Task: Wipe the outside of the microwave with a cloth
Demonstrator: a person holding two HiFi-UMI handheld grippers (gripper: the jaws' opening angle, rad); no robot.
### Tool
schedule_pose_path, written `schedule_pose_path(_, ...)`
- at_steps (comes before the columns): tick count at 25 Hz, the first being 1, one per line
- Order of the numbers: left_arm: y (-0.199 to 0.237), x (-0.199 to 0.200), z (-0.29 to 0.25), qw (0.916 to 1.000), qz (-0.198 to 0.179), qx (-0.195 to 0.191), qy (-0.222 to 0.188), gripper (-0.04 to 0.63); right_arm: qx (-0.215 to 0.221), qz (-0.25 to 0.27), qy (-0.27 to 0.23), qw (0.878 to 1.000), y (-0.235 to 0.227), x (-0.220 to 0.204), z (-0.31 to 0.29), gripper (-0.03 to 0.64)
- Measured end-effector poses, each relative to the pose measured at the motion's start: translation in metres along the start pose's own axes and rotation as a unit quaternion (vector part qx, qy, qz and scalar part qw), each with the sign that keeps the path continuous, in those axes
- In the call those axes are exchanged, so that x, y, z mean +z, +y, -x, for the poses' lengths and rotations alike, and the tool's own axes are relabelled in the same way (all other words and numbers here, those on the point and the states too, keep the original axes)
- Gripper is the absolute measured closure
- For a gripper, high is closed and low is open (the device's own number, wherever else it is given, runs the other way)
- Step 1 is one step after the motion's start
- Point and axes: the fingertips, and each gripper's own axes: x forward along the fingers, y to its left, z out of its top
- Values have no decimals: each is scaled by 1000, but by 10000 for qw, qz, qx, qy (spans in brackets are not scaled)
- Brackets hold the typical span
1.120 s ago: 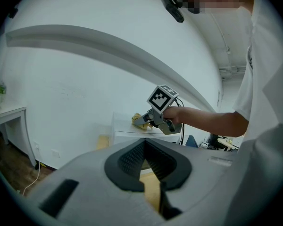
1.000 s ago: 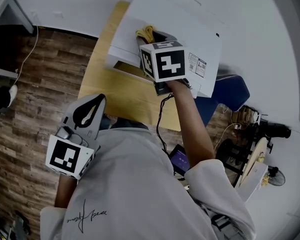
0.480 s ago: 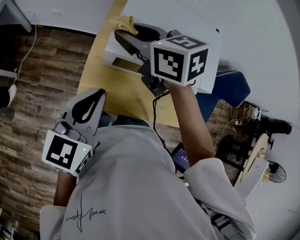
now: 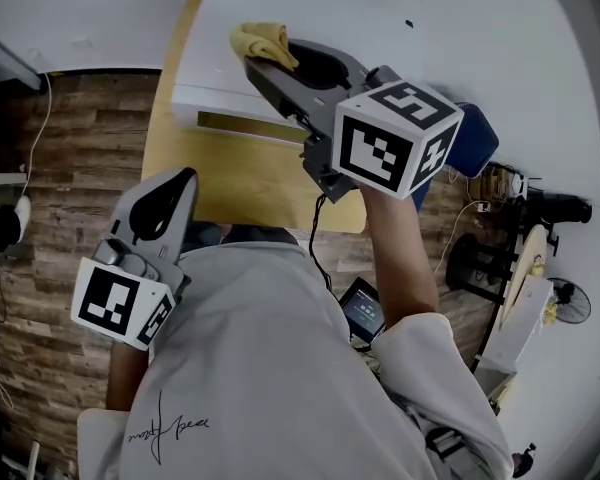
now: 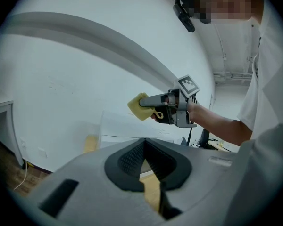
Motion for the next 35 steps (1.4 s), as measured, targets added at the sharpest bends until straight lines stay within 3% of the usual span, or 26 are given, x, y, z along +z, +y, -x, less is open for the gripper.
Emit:
schedule_pose_path(10, -24, 12, -23, 9995, -237, -207, 44, 604, -591, -239, -529, 9966, -29, -8, 80, 480)
schedule_pose_path(19, -30, 15, -32, 9993, -315, -196, 68, 604, -1037, -575, -829, 9895, -37, -43, 132, 480)
schedule_pose_path(30, -34, 2, -27, 9992, -346, -135, 159, 606, -1520, -853, -714, 9821, -20, -112, 168, 489)
schedule_pose_path(35, -39, 15, -47, 9989, -352, -207, 221, 606, -1653, -939, -636, 9797, -33, -117, 183, 491)
